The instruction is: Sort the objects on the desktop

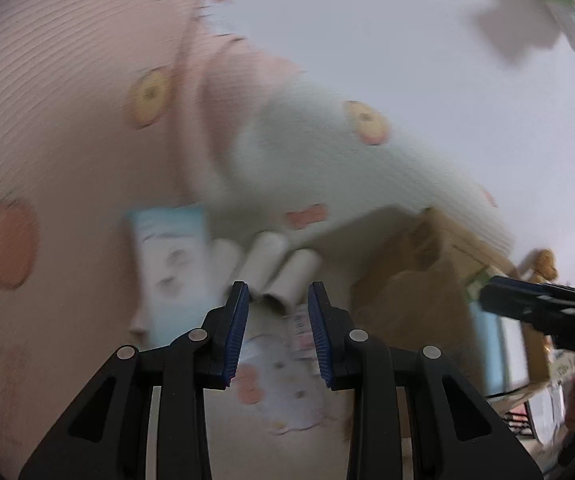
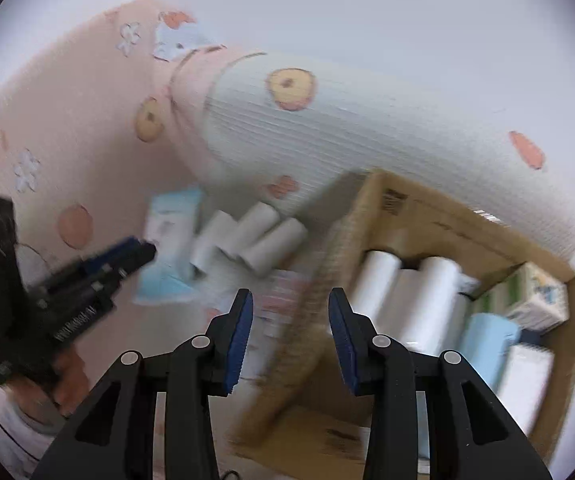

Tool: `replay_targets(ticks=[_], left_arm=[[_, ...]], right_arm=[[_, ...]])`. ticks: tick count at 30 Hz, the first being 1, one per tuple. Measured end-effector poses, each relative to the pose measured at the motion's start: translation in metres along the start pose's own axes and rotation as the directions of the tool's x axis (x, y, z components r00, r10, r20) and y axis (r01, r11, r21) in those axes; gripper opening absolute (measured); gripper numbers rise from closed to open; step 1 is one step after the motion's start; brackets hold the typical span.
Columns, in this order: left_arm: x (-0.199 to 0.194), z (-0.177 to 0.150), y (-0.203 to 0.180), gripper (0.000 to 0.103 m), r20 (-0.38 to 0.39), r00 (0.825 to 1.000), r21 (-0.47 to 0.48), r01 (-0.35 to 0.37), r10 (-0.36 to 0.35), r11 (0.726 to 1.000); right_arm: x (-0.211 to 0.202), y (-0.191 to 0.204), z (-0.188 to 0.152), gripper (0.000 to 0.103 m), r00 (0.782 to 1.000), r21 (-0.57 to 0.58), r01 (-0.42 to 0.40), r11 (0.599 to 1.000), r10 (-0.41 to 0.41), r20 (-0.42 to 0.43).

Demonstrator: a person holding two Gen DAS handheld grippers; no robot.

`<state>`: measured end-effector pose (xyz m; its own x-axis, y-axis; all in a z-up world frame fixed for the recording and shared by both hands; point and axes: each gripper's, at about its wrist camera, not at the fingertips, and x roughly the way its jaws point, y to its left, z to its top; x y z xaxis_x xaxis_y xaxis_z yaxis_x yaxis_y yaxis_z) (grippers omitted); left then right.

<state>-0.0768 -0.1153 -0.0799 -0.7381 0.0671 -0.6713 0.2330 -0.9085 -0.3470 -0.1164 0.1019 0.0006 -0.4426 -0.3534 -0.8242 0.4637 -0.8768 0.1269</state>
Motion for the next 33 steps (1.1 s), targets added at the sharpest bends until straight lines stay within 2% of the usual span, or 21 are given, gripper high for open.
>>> replay_targets(ticks=[4, 6, 8, 11, 14, 19, 22, 27, 33], left_arm=[[0.0, -0.017, 0.038, 0.033, -0.032, 0.992, -0.059, -0.124, 0.122, 0.991], [-0.001, -0.019, 0.056, 0.033, -0.04, 0.988, -0.103, -0.15, 0.147, 0.983], [-0.005, -0.02, 0.075, 0.033, -0.04, 0.987, -0.16, -0.157, 0.153, 0.975], [-0.007, -0.018, 0.096, 0.033, -0.034, 0.992, -0.242, -0.126, 0.122, 0.962], [-0.002, -0.017, 0.11, 0.033, -0.042, 0.997, -0.317, -0.08, 0.07, 0.945], [0.022, -0.019, 0.13, 0.033, -0.068, 0.998, -0.432, -0.023, -0.007, 0.901], [0.037, -0.018, 0.131, 0.033, -0.074, 0.997, -0.423, -0.032, 0.001, 0.906], [0.058, -0.011, 0.131, 0.035, -0.1, 0.995, -0.41, -0.054, 0.014, 0.911], [0.078, -0.001, 0.132, 0.038, -0.117, 0.993, -0.425, -0.021, -0.032, 0.905]], right_arm=[[0.025, 0.028, -0.006, 0.036, 0.986, 0.069, -0.169, 0.983, 0.169, 0.016], [0.038, 0.044, -0.006, 0.036, 0.982, 0.058, -0.188, 0.98, 0.189, 0.0], [0.053, 0.062, -0.006, 0.036, 0.976, 0.008, -0.215, 0.977, 0.215, 0.021], [0.076, 0.075, -0.006, 0.036, 0.968, -0.002, -0.249, 0.968, 0.249, 0.031], [0.101, 0.076, -0.004, 0.036, 0.959, 0.048, -0.283, 0.958, 0.282, 0.021], [0.133, 0.077, -0.003, 0.036, 0.94, 0.111, -0.341, 0.934, 0.338, 0.043], [0.159, 0.078, -0.004, 0.036, 0.935, 0.156, -0.35, 0.924, 0.354, 0.003], [0.183, 0.072, -0.004, 0.036, 0.933, 0.203, -0.353, 0.913, 0.36, 0.003], [0.203, 0.075, -0.003, 0.036, 0.923, 0.175, -0.372, 0.911, 0.384, -0.036]])
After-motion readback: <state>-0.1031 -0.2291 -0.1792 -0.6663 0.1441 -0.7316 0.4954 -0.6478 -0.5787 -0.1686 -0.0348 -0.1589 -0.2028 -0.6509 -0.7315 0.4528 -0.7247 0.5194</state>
